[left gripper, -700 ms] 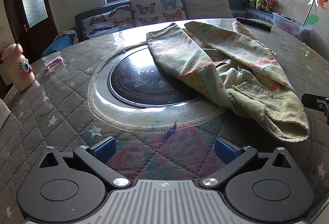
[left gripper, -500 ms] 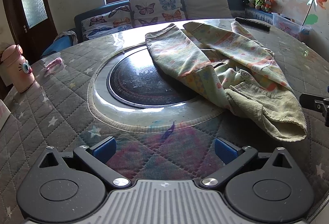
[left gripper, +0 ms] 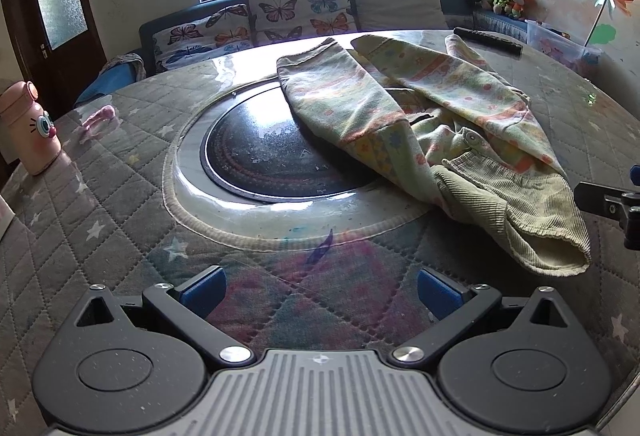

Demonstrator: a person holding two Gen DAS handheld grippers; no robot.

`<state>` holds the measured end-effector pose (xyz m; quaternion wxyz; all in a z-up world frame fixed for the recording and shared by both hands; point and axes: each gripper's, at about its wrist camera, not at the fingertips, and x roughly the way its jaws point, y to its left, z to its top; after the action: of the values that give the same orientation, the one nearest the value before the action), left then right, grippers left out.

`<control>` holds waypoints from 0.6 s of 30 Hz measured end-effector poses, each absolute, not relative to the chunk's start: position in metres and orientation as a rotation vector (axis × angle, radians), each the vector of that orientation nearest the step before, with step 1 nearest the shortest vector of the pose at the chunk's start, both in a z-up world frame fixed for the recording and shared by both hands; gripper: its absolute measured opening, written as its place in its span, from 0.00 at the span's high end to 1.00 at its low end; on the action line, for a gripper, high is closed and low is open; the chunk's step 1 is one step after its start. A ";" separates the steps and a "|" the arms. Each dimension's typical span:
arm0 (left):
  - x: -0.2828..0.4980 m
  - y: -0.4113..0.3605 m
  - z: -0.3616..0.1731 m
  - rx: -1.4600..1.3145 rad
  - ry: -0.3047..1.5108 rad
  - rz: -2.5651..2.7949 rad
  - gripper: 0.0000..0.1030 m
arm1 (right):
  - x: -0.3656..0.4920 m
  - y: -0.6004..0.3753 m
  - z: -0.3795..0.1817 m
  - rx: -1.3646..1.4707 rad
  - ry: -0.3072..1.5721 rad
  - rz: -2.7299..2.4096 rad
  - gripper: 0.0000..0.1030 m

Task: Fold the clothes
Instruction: 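Move both grippers toward the crumpled floral shirt on the table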

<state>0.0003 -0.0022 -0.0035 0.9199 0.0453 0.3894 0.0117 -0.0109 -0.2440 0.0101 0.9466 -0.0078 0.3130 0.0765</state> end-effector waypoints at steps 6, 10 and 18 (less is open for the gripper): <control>0.002 -0.004 -0.007 0.098 0.809 0.018 0.00 | -0.009 -0.245 0.007 -0.014 0.648 0.158 0.00; 0.003 -0.005 -0.008 0.100 0.813 0.016 0.00 | -0.008 -0.244 0.003 -0.019 0.659 0.164 0.00; 0.005 -0.003 -0.010 0.097 0.824 0.019 0.00 | -0.004 -0.229 -0.011 -0.068 0.708 0.190 0.00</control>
<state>0.0051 -0.0030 -0.0102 0.9152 0.0471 0.4001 0.0090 -0.0035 -0.2293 -0.0114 0.9330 -0.0332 0.3461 0.0927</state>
